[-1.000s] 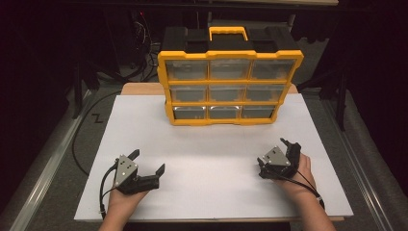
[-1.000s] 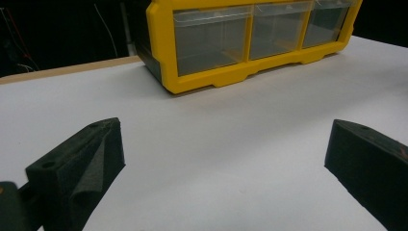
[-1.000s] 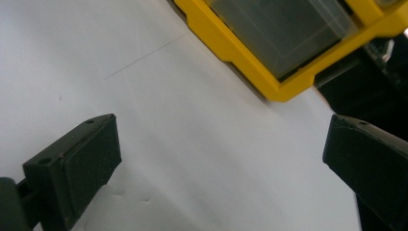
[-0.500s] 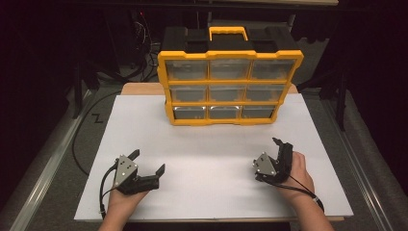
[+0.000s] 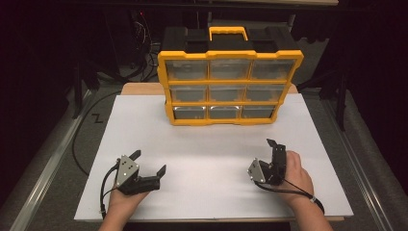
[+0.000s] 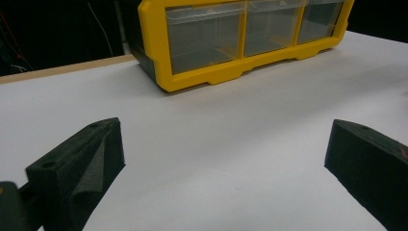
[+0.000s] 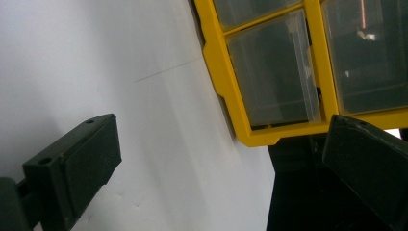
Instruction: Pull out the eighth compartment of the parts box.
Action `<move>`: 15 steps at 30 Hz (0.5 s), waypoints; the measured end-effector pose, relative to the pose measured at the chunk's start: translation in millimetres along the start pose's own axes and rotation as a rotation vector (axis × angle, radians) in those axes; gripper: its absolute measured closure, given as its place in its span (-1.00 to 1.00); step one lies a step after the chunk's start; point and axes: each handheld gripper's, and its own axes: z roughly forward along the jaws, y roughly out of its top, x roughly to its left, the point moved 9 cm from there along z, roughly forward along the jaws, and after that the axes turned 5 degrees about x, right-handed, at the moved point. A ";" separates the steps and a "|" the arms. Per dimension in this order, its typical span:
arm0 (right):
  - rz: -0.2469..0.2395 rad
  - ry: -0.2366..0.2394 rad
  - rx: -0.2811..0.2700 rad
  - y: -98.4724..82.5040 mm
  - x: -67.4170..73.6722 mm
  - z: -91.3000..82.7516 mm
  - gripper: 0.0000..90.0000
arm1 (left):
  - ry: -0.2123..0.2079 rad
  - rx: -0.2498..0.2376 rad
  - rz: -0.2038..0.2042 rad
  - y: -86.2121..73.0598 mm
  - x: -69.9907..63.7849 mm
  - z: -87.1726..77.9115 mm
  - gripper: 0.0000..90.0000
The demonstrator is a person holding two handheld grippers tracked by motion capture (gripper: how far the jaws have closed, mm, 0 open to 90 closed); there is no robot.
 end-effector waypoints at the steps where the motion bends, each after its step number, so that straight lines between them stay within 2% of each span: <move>1: -0.013 -0.002 0.003 0.4 0.8 -0.6 -0.98 | -0.003 0.000 -0.003 0.0 -0.3 0.0 -0.98; 6: -0.079 -0.024 -0.009 5.2 2.0 -2.2 -0.97 | -0.011 0.009 0.005 -0.7 -1.9 0.5 -0.98; 8: -0.089 -0.024 -0.009 5.8 2.4 -2.6 -0.97 | -0.011 0.013 0.008 -1.0 -2.2 0.6 -0.99; 9: -0.111 -0.029 -0.009 7.3 3.7 -3.2 -0.97 | -0.010 0.016 0.010 -1.3 -2.3 0.6 -0.99; 11: -0.115 -0.028 -0.008 7.6 4.5 -3.5 -0.97 | -0.006 0.017 0.014 -1.5 -2.2 0.8 -0.99; 15: -0.142 -0.038 -0.013 10.8 7.2 -5.1 -0.92 | -0.029 0.012 0.010 -0.9 -4.6 1.1 -0.99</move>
